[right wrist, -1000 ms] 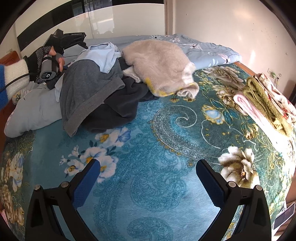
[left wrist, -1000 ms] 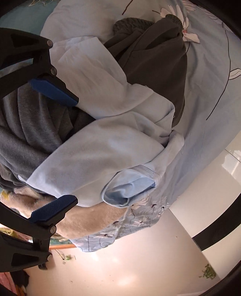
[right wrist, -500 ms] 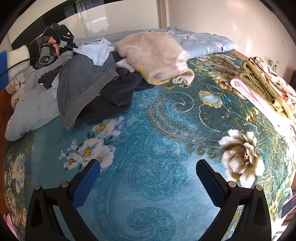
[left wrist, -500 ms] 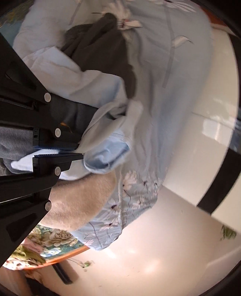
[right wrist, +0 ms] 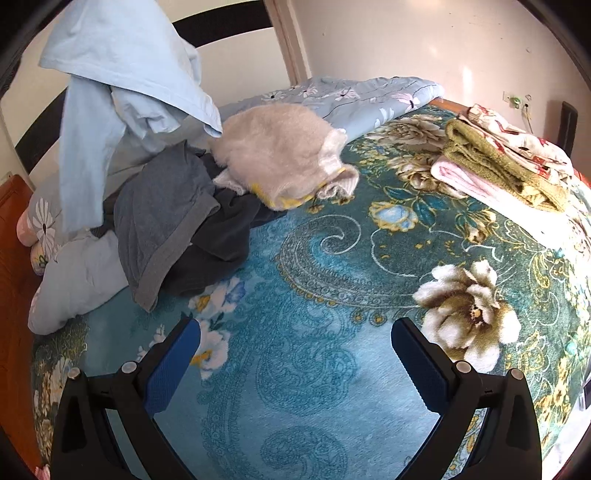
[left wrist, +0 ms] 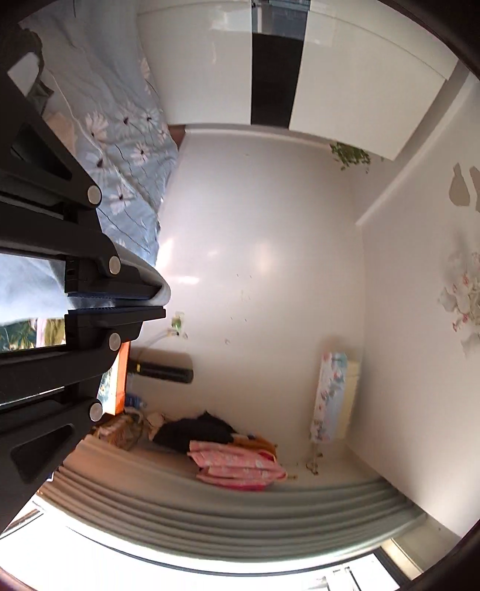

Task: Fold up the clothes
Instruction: 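Lift the light blue T-shirt and lay it on the open blanket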

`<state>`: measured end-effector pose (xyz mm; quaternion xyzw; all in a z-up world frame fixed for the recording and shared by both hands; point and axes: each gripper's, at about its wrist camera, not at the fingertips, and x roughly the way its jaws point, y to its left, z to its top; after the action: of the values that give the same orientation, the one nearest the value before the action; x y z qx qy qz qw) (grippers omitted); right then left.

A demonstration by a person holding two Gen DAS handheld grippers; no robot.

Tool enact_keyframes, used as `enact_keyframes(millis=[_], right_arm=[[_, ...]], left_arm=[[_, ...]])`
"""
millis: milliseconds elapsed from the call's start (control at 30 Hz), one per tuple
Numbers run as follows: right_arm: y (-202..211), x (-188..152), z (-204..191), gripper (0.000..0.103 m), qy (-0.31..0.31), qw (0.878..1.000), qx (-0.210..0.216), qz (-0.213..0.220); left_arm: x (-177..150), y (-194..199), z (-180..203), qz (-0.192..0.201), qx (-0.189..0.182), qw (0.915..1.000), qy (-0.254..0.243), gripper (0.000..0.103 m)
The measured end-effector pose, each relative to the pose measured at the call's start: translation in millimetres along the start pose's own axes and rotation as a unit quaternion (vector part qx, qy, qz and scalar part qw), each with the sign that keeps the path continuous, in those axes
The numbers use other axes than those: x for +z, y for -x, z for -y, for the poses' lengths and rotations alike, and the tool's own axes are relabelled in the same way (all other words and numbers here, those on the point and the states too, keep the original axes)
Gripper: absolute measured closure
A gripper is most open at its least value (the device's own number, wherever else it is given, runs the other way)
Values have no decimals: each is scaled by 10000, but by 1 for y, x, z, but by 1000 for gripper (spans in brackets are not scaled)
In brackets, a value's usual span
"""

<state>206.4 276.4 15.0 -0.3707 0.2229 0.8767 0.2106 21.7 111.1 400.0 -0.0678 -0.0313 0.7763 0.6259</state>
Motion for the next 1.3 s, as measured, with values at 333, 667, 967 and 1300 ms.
enact_keyframes(millis=[333, 667, 967, 1300], right_arm=[[74, -7, 83, 0, -930, 9905, -676, 757], [66, -66, 142, 0, -1582, 9797, -1233, 38], [38, -77, 128, 0, -1380, 9850, -970, -363], [28, -82, 119, 0, -1379, 9855, -880, -453]], left_arm=[[-31, -1, 12, -334, 498, 9959, 681, 99], [-282, 61, -64, -3048, 2922, 8725, 2457, 100], [-396, 140, -84, -4167, 3945, 7483, 3327, 95], [-370, -12, 29, -4525, 2609, 8443, 1196, 36]])
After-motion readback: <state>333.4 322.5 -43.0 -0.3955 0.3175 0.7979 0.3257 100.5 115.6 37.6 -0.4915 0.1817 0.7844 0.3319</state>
